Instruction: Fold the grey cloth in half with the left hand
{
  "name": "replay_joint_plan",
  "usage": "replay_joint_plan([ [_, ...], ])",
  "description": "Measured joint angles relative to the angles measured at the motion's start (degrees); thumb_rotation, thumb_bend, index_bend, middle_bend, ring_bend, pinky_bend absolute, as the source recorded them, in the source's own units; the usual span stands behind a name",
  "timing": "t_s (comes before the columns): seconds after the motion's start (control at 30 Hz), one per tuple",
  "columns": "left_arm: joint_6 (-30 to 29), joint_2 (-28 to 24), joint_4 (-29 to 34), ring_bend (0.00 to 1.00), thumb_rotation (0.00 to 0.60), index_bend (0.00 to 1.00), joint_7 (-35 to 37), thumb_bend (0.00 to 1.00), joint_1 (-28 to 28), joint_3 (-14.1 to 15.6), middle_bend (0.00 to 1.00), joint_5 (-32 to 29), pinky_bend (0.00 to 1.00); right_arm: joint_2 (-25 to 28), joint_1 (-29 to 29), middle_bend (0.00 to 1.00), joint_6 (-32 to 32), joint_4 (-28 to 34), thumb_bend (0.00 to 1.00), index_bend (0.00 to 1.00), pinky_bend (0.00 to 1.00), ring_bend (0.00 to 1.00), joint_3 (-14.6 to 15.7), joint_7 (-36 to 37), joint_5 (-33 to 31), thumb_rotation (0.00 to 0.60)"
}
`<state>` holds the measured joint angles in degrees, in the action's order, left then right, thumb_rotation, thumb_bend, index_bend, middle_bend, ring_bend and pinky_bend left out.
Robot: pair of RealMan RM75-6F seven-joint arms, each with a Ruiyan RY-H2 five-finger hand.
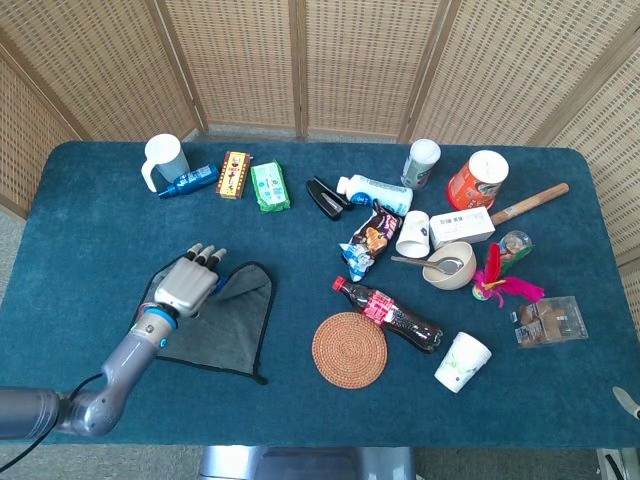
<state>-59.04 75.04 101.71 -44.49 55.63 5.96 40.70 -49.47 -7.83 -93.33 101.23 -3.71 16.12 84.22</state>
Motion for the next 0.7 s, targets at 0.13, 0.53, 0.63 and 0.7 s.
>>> replay_joint_plan([
  [0.13,-0.2,-0.5,1.6,0.0,0.6,0.59,-0.1,0.53,-0.9,0.9,0.0,1.1,0.1,0.0,0.0,0.0,-0.1,0.1,0.0,0.0,0.0,0.0,0.0,0.1,0.1,0.6],
  [0.53,1.0,-2.2,3.4,0.0,0.6,0.59,1.2,0.52,-3.7,3.1,0.0,6.6,0.1,0.1,-0.2,0.0,-0.5,0.2,0.0,0.0,0.0,0.0,0.2,0.2,0.5,0.6],
  [0.63,1.3,-2.3,3.4,0.0,0.6,0.59,1.3,0.52,-4.3,3.6,0.0,7.6,0.1,0.2,-0.2,0.0,-0.6,0.2,0.0,0.0,0.0,0.0,0.2,0.2,0.4,0.6],
  [0.7,1.5,-2.4,3.5,0.0,0.6,0.59,1.5,0.52,-4.9,4.0,0.0,8.6,0.1,0.1,-0.2,0.0,-0.5,0.2,0.0,0.0,0.0,0.0,0.2,0.2,0.4,0.6],
])
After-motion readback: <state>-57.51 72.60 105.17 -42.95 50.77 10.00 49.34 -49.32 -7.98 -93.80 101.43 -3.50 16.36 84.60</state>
